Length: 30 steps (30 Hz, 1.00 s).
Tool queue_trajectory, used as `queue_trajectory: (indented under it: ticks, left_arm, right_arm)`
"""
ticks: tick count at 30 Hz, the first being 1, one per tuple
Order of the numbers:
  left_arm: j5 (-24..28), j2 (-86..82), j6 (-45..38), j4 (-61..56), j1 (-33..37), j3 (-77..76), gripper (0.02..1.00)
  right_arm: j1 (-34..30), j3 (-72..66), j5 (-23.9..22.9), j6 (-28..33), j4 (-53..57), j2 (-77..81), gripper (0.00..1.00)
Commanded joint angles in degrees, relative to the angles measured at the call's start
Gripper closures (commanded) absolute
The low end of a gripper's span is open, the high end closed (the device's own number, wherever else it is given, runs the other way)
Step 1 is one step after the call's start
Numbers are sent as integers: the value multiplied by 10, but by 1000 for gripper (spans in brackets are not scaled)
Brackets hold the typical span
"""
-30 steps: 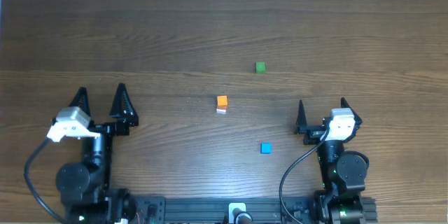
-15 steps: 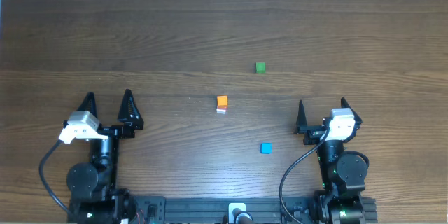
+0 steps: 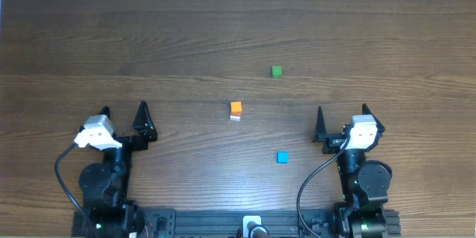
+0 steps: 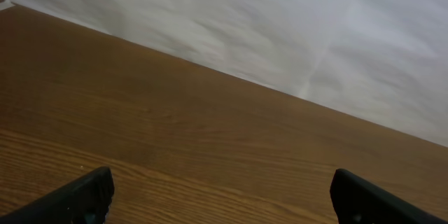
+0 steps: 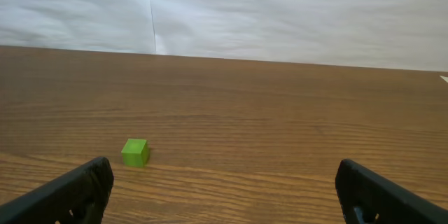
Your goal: Stack Cubes
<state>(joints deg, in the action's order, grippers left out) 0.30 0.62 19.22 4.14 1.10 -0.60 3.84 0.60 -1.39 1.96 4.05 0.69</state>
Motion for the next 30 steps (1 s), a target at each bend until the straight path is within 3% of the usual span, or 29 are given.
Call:
queue_trajectory:
  ticks: [1, 16, 22, 25, 28, 30]
  left_arm:
    - [8, -5, -8, 2, 3, 3, 18]
    - [8, -5, -8, 2, 3, 3, 18]
    - [8, -5, -8, 2, 3, 3, 18]
    - [8, -5, -8, 2, 3, 3, 18]
    - [8, -5, -8, 2, 3, 3, 18]
    - [8, -5, -8, 2, 3, 3, 20]
  right_arm:
    - [-3, -3, 3, 3, 1, -3, 7]
    - [-3, -3, 3, 3, 1, -3, 7]
    - [-2, -3, 39, 2, 1, -3, 9]
    - [-2, -3, 19, 13, -55, -4, 9]
    - [-2, -3, 39, -48, -109, -3, 7]
    - [-2, 1, 86, -60, -137, -3, 9]
